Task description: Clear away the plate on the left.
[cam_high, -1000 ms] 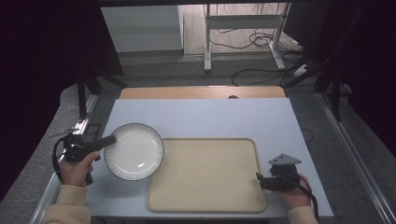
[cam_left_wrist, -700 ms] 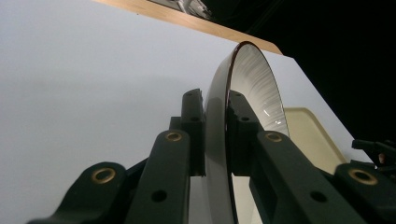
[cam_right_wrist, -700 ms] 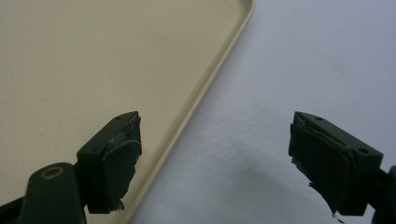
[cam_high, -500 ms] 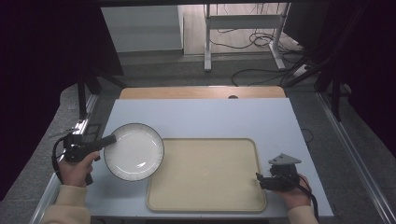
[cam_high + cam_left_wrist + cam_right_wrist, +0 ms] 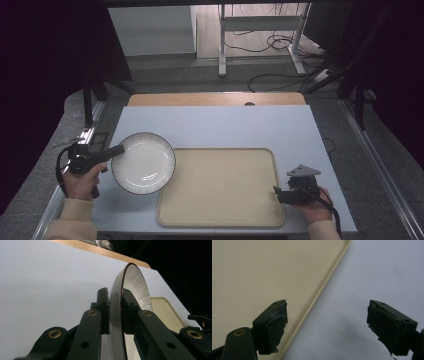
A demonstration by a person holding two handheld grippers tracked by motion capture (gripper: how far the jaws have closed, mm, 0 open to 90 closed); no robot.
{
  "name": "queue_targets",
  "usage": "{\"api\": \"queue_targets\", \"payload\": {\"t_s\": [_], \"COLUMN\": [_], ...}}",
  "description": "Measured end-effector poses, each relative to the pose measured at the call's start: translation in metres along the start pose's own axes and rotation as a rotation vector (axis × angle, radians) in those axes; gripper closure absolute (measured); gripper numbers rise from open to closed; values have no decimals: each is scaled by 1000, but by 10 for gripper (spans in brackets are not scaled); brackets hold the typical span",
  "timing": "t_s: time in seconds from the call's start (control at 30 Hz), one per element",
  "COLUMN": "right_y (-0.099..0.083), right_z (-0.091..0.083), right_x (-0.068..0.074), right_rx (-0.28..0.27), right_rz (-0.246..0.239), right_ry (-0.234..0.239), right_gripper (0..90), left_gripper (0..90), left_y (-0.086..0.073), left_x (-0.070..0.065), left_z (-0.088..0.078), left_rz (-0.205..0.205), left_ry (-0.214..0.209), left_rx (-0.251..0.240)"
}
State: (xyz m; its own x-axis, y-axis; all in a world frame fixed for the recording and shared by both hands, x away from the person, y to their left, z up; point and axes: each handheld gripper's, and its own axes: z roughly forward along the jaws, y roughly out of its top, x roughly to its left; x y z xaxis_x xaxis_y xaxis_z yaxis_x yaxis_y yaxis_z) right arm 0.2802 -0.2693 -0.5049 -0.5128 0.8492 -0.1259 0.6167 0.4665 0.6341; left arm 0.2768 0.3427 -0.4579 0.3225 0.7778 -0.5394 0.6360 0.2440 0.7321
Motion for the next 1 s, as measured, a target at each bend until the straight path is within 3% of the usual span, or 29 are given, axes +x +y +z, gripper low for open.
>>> {"api": "queue_targets", "payload": {"t_s": [1.0], "right_y": [-1], "right_z": [6], "right_x": [4], "right_rx": [48], "right_rz": [-39], "right_ry": [16], "right_gripper": [163], "left_gripper": [797], "left_y": [-2], "left_x": [-3], "left_z": [4], "left_rz": [15], "left_ry": [11], "left_rx": [28]}}
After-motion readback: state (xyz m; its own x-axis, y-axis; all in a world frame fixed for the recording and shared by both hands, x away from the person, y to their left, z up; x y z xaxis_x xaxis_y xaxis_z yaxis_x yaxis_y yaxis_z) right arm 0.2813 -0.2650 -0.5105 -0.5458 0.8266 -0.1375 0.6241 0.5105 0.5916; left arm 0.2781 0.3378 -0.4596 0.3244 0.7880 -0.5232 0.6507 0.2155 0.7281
